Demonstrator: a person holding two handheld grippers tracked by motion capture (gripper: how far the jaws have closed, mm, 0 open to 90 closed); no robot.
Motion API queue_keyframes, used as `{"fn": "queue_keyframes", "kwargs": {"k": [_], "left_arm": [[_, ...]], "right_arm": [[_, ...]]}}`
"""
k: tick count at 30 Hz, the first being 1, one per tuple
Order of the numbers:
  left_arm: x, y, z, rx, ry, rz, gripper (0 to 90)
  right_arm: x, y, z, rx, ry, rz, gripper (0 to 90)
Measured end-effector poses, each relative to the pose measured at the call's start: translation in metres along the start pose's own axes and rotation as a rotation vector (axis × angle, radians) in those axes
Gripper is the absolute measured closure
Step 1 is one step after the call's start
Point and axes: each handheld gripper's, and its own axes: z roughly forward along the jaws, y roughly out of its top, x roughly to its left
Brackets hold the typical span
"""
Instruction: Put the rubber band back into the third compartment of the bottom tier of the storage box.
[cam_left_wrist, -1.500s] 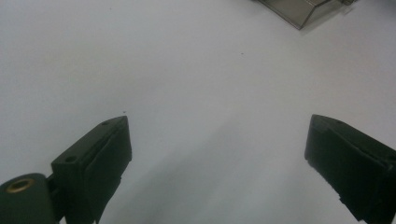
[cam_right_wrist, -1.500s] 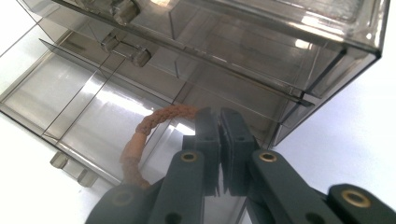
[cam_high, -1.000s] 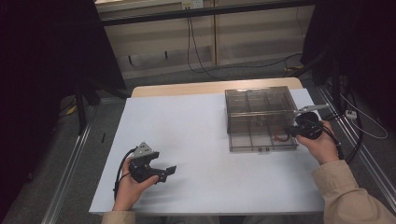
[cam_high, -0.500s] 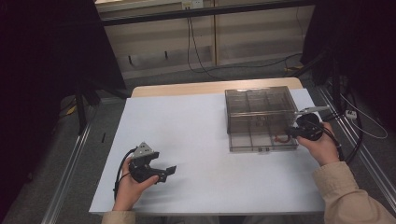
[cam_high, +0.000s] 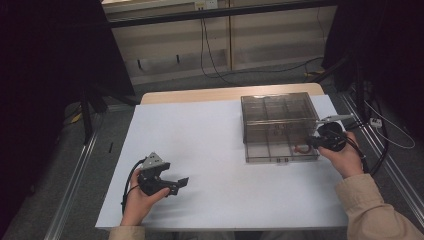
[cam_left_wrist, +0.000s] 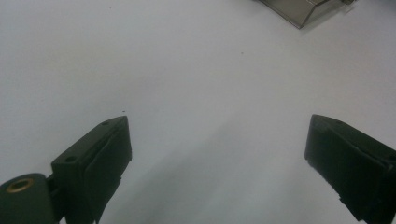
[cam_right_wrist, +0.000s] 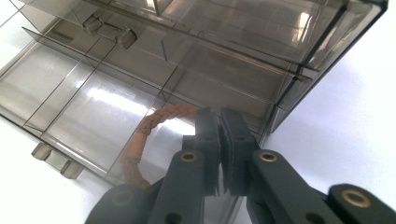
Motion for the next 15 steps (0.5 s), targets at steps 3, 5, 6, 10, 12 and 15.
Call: {"fn": "queue_keyframes", "kwargs": {"k": [3, 5, 6, 10, 12, 15], "left_arm": [[0.0001, 0.0001, -0.0002, 0.000, 0.001, 0.003, 7.4], [0.0002, 0.0001, -0.0003, -0.001, 0.002, 0.003, 7.4], [0.0002, 0.0001, -0.0003, 0.000, 0.002, 0.004, 7.4], [-0.0001, 0.0001, -0.0001, 0.001, 0.001, 0.001, 7.4], [0.0003, 0.0002, -0.0003, 0.001, 0.003, 0.007, 7.4], [0.0000, 0.0001, -0.0002, 0.000, 0.002, 0.003, 7.4]], "right_arm": [[0.0000, -0.0004, 0.0004, 0.000, -0.002, 0.000, 87.4], [0.0001, -0.0006, 0.0002, 0.003, -0.005, 0.005, 87.4], [-0.0002, -0.0007, 0.0002, -0.001, -0.007, 0.002, 87.4], [-0.0007, -0.0012, 0.0004, 0.001, -0.007, -0.001, 87.4], [-0.0007, -0.0014, 0.0003, 0.001, -0.007, 0.001, 87.4], [-0.0006, -0.0015, 0.0007, 0.003, -0.008, -0.001, 87.4]]}}
